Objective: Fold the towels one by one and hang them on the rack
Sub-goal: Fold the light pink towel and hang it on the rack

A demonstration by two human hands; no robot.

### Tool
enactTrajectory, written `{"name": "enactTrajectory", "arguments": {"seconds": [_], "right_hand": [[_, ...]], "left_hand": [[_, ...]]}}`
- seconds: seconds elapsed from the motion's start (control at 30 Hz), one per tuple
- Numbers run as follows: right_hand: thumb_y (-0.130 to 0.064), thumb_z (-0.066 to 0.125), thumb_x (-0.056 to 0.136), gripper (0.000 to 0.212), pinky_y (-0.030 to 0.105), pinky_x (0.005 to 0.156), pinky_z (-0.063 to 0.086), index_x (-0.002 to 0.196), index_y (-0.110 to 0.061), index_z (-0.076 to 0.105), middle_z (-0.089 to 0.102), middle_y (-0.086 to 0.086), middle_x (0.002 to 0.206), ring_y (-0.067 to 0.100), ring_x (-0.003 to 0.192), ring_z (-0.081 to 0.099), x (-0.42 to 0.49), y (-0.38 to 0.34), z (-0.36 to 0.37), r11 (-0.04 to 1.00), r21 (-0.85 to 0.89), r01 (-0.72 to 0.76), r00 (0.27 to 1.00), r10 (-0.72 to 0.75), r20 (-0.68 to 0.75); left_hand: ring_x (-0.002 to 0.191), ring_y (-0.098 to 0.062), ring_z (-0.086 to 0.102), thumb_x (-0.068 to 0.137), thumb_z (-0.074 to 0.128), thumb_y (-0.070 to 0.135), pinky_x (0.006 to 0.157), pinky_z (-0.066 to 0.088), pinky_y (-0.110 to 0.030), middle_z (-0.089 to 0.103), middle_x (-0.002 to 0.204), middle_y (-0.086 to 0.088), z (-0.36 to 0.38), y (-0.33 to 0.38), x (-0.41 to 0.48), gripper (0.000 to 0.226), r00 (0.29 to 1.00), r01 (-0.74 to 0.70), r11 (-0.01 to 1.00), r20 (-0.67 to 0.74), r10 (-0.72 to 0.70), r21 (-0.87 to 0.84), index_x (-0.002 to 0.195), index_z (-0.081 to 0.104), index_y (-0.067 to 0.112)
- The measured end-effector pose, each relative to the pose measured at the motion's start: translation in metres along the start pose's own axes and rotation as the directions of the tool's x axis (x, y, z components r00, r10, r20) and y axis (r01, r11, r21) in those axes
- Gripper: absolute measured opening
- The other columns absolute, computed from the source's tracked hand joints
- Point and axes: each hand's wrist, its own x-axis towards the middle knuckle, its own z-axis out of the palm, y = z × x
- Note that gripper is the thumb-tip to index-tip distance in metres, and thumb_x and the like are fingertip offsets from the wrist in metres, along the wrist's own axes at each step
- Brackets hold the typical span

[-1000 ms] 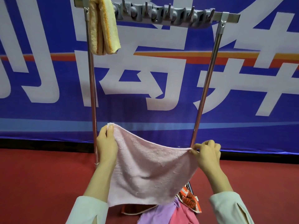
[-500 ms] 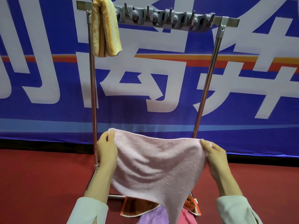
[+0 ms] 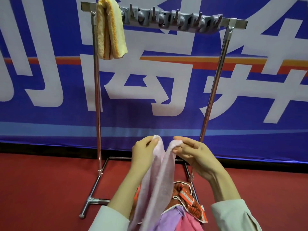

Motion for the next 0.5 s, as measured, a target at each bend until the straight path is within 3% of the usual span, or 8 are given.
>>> {"name": "enactTrajectory", "arguments": {"seconds": [0.07, 0.2, 0.33, 0.5], "right_hand": [[0.013, 0.064, 0.080, 0.038, 0.027, 0.089, 0.056, 0.113, -0.005, 0.066, 0.073, 0.014, 0.104, 0.023, 0.100, 0.070, -0.002, -0.002, 0.005, 0.994, -0.098, 0.043, 0.999, -0.041, 0.026], [0.001, 0.065, 0.086, 0.014, 0.026, 0.081, 0.057, 0.098, -0.003, 0.071, 0.074, 0.016, 0.095, 0.022, 0.089, 0.072, -0.004, 0.001, 0.012, 0.962, -0.226, 0.155, 0.985, -0.168, -0.039], [-0.026, 0.067, 0.089, 0.009, 0.024, 0.087, 0.048, 0.081, -0.024, 0.071, 0.063, -0.004, 0.097, 0.009, 0.096, 0.059, 0.000, 0.005, 0.017, 0.760, -0.607, 0.233, 0.954, -0.301, -0.011], [-0.029, 0.057, 0.095, 0.018, 0.024, 0.075, 0.048, 0.082, -0.020, 0.064, 0.066, 0.000, 0.082, 0.010, 0.080, 0.060, 0.001, 0.010, 0.026, 0.698, -0.665, 0.266, 0.943, -0.330, 0.031]], "left_hand": [[0.082, -0.017, 0.061, 0.096, 0.054, 0.024, 0.073, 0.046, -0.018, 0.071, 0.083, 0.003, 0.001, 0.004, -0.003, 0.021, 1.000, -0.011, 1.000, 0.028, 0.011, -0.002, 0.092, 0.072, 0.013], [0.095, -0.009, 0.065, 0.095, 0.056, 0.020, 0.085, 0.047, -0.022, 0.072, 0.097, 0.008, 0.005, 0.007, -0.006, 0.020, 0.997, -0.010, 0.999, 0.073, 0.013, -0.042, 0.104, 0.073, 0.014], [0.076, -0.012, 0.068, 0.087, 0.068, 0.024, 0.070, 0.052, -0.026, 0.074, 0.078, 0.000, 0.007, 0.007, -0.008, 0.010, 0.999, 0.047, 0.983, 0.022, -0.044, -0.180, 0.086, 0.068, 0.014], [0.071, -0.012, 0.068, 0.085, 0.071, 0.019, 0.070, 0.053, -0.029, 0.075, 0.078, -0.005, 0.009, 0.012, -0.011, 0.010, 0.991, 0.126, 0.938, 0.090, -0.102, -0.322, 0.083, 0.069, 0.009]]}}
